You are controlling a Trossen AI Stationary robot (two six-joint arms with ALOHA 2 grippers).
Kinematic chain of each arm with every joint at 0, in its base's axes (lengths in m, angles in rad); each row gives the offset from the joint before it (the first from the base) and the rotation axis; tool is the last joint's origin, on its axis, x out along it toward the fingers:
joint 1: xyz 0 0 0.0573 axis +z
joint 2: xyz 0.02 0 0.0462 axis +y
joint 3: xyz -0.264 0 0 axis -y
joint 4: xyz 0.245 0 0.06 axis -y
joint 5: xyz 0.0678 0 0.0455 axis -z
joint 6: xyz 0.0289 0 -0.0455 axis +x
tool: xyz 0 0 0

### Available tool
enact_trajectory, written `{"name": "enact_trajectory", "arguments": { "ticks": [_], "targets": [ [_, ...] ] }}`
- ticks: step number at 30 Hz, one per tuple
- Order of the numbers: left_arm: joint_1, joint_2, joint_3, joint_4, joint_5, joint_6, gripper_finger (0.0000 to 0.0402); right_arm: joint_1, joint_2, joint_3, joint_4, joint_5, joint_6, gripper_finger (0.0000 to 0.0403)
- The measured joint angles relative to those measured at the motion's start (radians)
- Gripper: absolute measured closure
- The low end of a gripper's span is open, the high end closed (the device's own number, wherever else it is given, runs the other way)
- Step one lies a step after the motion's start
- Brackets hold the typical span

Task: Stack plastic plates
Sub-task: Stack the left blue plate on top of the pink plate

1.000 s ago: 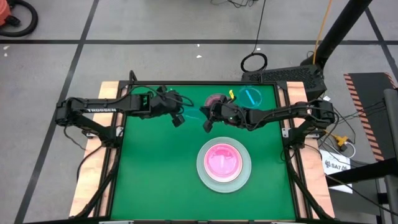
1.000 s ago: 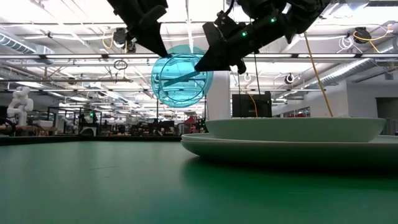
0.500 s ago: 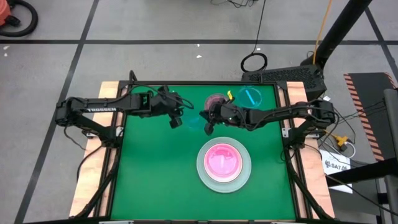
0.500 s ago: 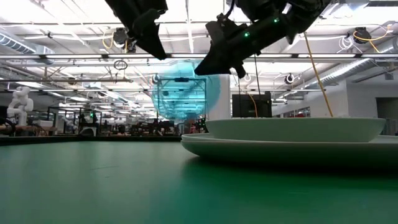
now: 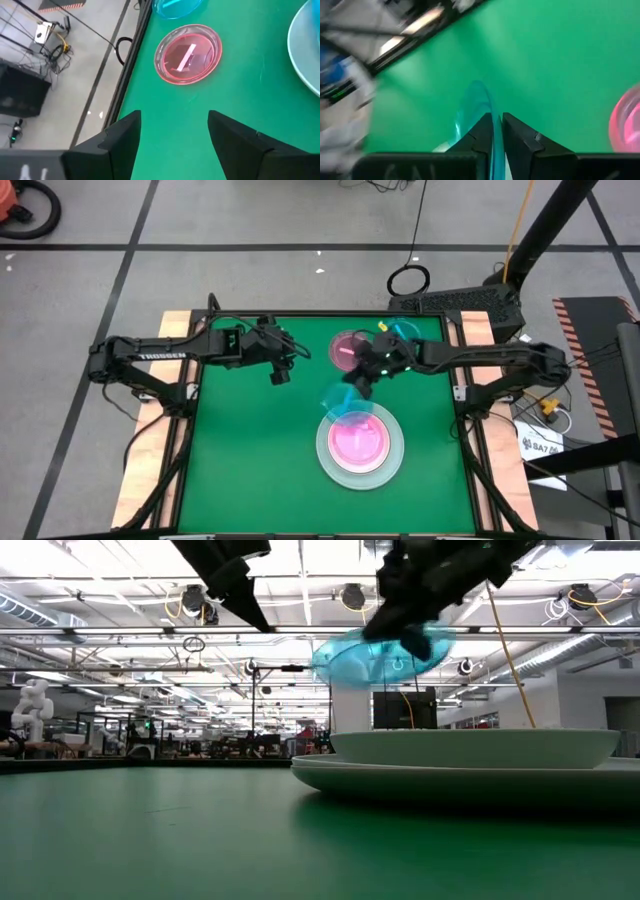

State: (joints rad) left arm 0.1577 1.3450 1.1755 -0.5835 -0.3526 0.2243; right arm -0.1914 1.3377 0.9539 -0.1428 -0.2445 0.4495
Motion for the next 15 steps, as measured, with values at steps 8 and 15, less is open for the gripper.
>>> {"name": "enact_trajectory", "arguments": {
  "ticks": [8,15],
  "targets": [
    [0.000,-0.004,0.000,0.020,-0.001,0.041,0.0165,0.050,-0.071,-0.007,-0.215,-0.199,0.071,0.0368],
    [0.000,-0.004,0.000,0.029,-0.005,0.048,0.0165,0.152,-0.025,-0.038,-0.183,-0.057,0.097,0.0368]
  ]
}}
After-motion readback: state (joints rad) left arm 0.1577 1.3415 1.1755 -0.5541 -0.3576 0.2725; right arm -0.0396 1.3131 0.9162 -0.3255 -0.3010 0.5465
